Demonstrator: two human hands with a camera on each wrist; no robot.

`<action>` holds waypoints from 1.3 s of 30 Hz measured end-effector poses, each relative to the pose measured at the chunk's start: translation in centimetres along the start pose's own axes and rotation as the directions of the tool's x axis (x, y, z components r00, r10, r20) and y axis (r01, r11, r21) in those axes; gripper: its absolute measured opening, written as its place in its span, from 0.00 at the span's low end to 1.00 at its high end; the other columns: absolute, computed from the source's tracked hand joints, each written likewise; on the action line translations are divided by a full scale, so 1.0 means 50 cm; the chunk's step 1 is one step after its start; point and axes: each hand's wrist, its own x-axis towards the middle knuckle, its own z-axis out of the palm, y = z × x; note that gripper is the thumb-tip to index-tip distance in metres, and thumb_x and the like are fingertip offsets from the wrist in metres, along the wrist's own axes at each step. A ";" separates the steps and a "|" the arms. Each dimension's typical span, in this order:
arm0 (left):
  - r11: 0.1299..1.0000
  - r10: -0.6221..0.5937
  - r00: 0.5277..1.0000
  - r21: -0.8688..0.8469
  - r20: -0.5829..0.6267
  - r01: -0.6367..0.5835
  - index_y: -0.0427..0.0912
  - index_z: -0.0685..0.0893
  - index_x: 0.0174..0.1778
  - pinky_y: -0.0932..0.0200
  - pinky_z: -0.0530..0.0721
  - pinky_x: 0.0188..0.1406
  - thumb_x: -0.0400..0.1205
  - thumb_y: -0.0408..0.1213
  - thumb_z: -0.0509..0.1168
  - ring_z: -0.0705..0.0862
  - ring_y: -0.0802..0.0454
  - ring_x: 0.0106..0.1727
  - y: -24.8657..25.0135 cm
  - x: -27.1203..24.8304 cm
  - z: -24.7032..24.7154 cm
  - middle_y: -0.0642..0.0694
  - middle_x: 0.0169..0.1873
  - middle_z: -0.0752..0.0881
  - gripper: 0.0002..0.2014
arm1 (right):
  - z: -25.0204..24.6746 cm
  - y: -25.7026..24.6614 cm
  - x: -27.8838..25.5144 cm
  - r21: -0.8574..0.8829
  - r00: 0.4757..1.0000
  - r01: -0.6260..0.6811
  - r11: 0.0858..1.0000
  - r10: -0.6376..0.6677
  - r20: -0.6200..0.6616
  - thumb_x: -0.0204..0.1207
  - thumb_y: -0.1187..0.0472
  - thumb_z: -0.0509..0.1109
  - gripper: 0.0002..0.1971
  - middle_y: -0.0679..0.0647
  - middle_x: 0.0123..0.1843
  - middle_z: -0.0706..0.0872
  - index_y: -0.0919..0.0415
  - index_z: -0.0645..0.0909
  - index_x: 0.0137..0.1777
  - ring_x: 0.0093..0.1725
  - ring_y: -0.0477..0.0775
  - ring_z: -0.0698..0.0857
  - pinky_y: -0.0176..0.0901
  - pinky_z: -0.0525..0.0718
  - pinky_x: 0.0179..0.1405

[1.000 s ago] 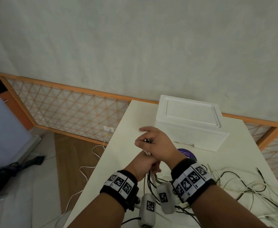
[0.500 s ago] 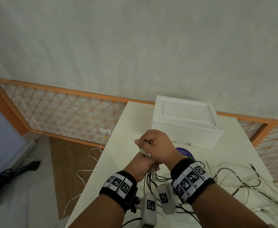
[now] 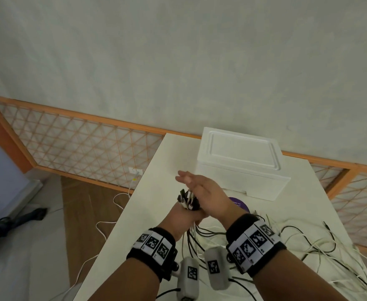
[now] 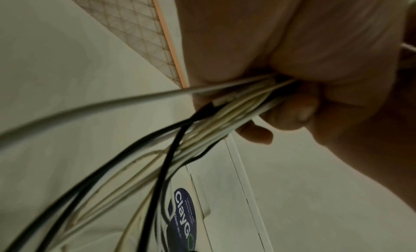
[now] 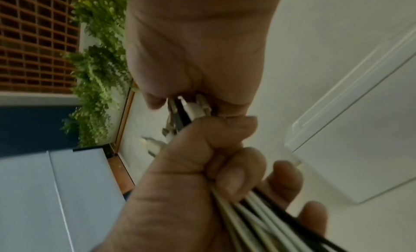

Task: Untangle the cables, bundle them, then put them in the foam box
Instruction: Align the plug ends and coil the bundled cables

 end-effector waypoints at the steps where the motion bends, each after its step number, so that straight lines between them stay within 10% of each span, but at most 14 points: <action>1: 1.000 0.012 1.000 0.000 -0.006 -0.012 0.37 0.81 0.31 0.65 0.76 0.28 0.64 0.29 0.67 0.77 0.52 0.28 0.008 -0.002 0.001 0.48 0.22 0.80 0.03 | 0.002 0.002 0.002 -0.131 0.998 0.062 0.989 -0.058 0.033 0.85 0.50 0.58 0.18 0.45 0.76 0.75 0.52 0.80 0.69 0.78 0.39 0.66 0.40 0.60 0.79; 5: 0.997 0.036 0.999 0.073 -0.025 -0.034 0.44 0.76 0.50 0.76 0.77 0.32 0.82 0.22 0.58 0.77 0.57 0.42 0.020 0.006 0.019 0.54 0.34 0.76 0.11 | 0.002 0.013 0.003 -0.364 0.968 0.251 0.897 -0.225 0.114 0.83 0.52 0.61 0.17 0.52 0.71 0.81 0.57 0.84 0.63 0.78 0.48 0.69 0.44 0.66 0.77; 10: 0.999 0.042 0.996 -0.004 -0.077 -0.043 0.41 0.78 0.33 0.64 0.75 0.27 0.65 0.33 0.61 0.76 0.53 0.28 0.015 0.005 0.038 0.48 0.24 0.79 0.03 | -0.039 0.023 0.009 -0.452 0.970 0.220 0.865 -0.144 0.196 0.73 0.31 0.56 0.38 0.48 0.78 0.72 0.51 0.66 0.79 0.76 0.44 0.69 0.40 0.66 0.75; 13: 0.995 0.084 0.993 0.059 -0.082 -0.079 0.45 0.83 0.38 0.60 0.81 0.35 0.69 0.31 0.66 0.84 0.53 0.35 0.017 0.016 0.035 0.53 0.30 0.86 0.06 | -0.063 0.035 0.003 -0.013 0.978 0.106 0.994 -0.102 0.181 0.71 0.39 0.70 0.43 0.38 0.81 0.62 0.38 0.49 0.82 0.77 0.41 0.67 0.37 0.66 0.74; 16: 0.982 0.106 0.983 0.174 -0.147 -0.080 0.52 0.83 0.40 0.56 0.84 0.51 0.73 0.24 0.69 0.87 0.54 0.46 0.019 0.033 0.039 0.51 0.40 0.88 0.14 | -0.067 0.042 0.004 0.359 0.997 0.072 0.931 -0.067 -0.026 0.67 0.41 0.67 0.32 0.37 0.78 0.67 0.37 0.66 0.73 0.76 0.38 0.69 0.33 0.68 0.74; 21: 0.963 0.089 0.989 0.264 -0.122 -0.054 0.46 0.80 0.31 0.67 0.81 0.37 0.71 0.19 0.68 0.83 0.65 0.32 0.014 0.035 0.053 0.51 0.30 0.84 0.15 | -0.046 0.051 -0.014 -0.063 0.980 0.168 0.984 -0.173 -0.095 0.81 0.50 0.58 0.17 0.41 0.64 0.84 0.50 0.85 0.62 0.65 0.29 0.77 0.31 0.70 0.70; 28: 0.980 0.085 0.985 0.191 -0.149 -0.056 0.46 0.79 0.33 0.68 0.80 0.31 0.73 0.30 0.62 0.81 0.62 0.29 0.007 0.026 0.065 0.57 0.23 0.82 0.06 | -0.053 0.038 -0.033 -0.547 0.973 0.195 0.814 -0.232 0.002 0.74 0.30 0.45 0.38 0.56 0.56 0.88 0.58 0.80 0.66 0.57 0.55 0.84 0.47 0.80 0.57; 35: 0.975 0.072 0.986 0.218 -0.149 -0.039 0.52 0.74 0.36 0.63 0.81 0.36 0.84 0.28 0.58 0.81 0.60 0.33 0.048 0.004 0.055 0.56 0.30 0.78 0.14 | -0.042 0.029 -0.024 -0.329 0.920 0.384 0.863 -0.386 0.062 0.75 0.39 0.59 0.26 0.46 0.61 0.86 0.54 0.83 0.64 0.62 0.38 0.79 0.21 0.69 0.61; 39: 0.961 0.080 0.993 0.272 -0.087 -0.054 0.42 0.79 0.31 0.64 0.78 0.26 0.80 0.26 0.59 0.79 0.56 0.28 0.039 0.008 0.052 0.50 0.25 0.79 0.13 | -0.042 0.029 -0.025 -0.342 0.931 0.361 0.867 -0.358 0.075 0.75 0.43 0.57 0.25 0.45 0.61 0.86 0.53 0.84 0.63 0.60 0.39 0.81 0.29 0.75 0.62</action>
